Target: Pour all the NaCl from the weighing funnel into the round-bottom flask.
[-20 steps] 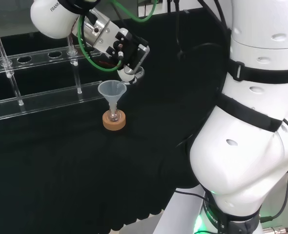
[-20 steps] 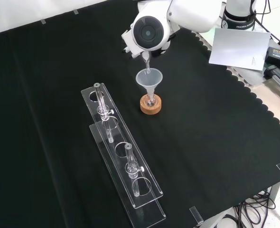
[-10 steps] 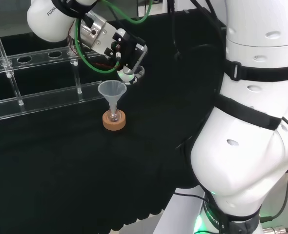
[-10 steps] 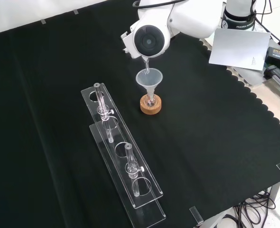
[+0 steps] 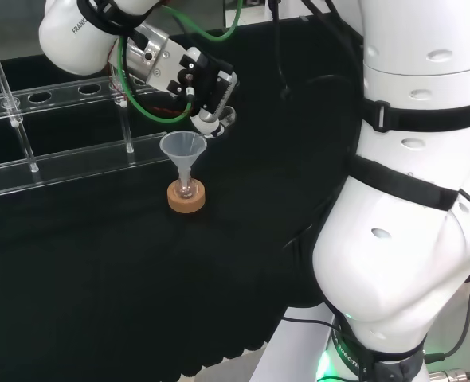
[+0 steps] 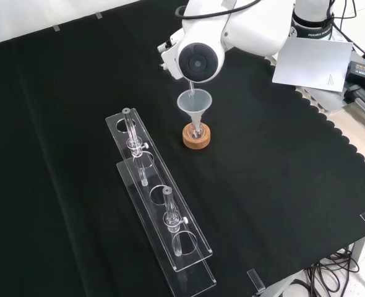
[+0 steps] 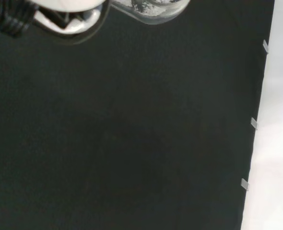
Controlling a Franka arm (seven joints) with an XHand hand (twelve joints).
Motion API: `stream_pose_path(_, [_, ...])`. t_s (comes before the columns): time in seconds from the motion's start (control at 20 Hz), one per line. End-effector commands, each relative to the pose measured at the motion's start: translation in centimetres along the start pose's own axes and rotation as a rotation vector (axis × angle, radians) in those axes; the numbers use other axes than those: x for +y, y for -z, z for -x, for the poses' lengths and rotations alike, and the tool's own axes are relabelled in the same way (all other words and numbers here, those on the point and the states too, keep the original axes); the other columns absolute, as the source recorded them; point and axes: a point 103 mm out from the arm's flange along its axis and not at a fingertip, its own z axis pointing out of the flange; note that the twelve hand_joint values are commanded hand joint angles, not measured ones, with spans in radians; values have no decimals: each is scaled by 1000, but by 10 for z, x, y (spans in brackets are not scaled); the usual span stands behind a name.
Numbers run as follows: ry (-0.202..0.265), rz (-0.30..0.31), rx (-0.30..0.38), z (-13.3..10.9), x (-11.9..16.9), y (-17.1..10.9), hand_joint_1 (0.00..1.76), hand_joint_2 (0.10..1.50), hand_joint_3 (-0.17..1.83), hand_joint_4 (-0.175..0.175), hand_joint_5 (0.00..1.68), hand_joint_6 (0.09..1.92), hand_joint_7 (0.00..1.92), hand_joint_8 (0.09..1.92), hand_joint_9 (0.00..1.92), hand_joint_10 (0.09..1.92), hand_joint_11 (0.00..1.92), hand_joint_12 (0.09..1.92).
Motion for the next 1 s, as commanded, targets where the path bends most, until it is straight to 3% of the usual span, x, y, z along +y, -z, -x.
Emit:
stream_pose_path(0.05, [-13,-12,-42,-3,0,7,1086,703,680,175,1136,924,651,630,1033,253,864,1025])
stream_pose_path(1.0, [-20,-3,-128,-4,0,11,1085,704,679,175,1134,927,643,630,1027,249,869,1020])
